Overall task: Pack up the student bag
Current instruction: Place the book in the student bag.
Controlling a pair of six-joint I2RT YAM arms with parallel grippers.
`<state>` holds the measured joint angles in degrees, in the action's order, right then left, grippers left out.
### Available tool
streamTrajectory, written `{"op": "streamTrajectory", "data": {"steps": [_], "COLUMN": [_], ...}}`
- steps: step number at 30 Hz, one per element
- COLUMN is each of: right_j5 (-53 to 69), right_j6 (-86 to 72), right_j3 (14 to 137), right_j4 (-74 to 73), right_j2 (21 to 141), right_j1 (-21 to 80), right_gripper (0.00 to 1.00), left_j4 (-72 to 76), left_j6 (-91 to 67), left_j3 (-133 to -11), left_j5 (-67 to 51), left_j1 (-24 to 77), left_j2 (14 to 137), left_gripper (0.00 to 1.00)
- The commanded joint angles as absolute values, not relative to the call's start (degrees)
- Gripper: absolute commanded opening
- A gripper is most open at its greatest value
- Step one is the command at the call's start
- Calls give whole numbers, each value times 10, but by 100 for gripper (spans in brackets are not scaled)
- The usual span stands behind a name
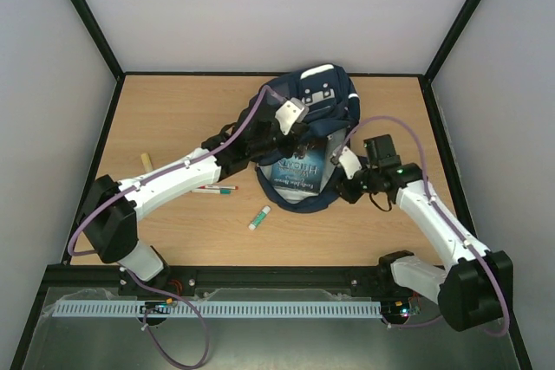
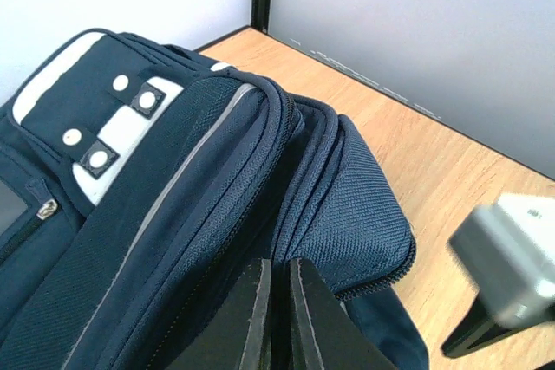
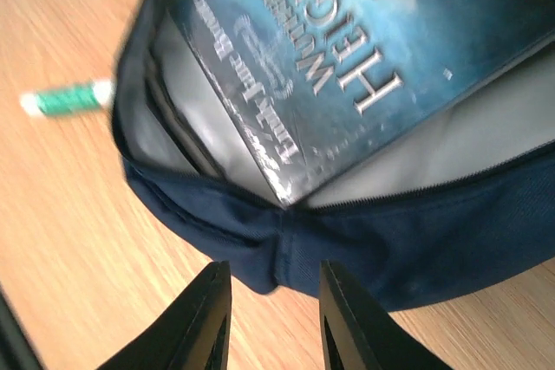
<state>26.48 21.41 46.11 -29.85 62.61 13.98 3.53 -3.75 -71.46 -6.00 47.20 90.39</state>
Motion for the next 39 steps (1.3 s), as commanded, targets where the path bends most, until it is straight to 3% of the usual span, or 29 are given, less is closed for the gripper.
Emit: {"op": "streamTrajectory", "data": {"steps": [1, 7, 11, 15, 22, 29, 35, 39], "right_j5": [126, 23, -27, -86, -150, -231, -69, -66], "right_j6": [293, 290, 288, 301, 333, 333, 347, 348], "right_j3": [414, 425, 444, 458, 439, 430, 460, 459], "right_j4": [-250, -175, -126, -104, -57, 13, -104, -117], "right_j2": [630, 697, 741, 790, 825, 844, 829, 845], "right_j1": [208, 294, 332, 373, 418, 419, 421, 421], "right_gripper": [30, 39, 54, 61, 67, 65, 66, 66], "left_j4": [112, 111, 111, 107, 110, 107, 107, 106], "left_j6": [-69, -80, -95, -118, -128, -129, -132, -133], "left_j3": [-716, -717, -720, -730, -729, -732, -733, -735], "left_j5": [-95, -107, -118, -145, -154, -165, -168, -172], "left_j1": [468, 462, 453, 434, 421, 421, 421, 420], "left_j2": [861, 854, 856, 869, 870, 874, 875, 877], "left_gripper": [2, 2, 2, 2, 2, 2, 2, 2]}}
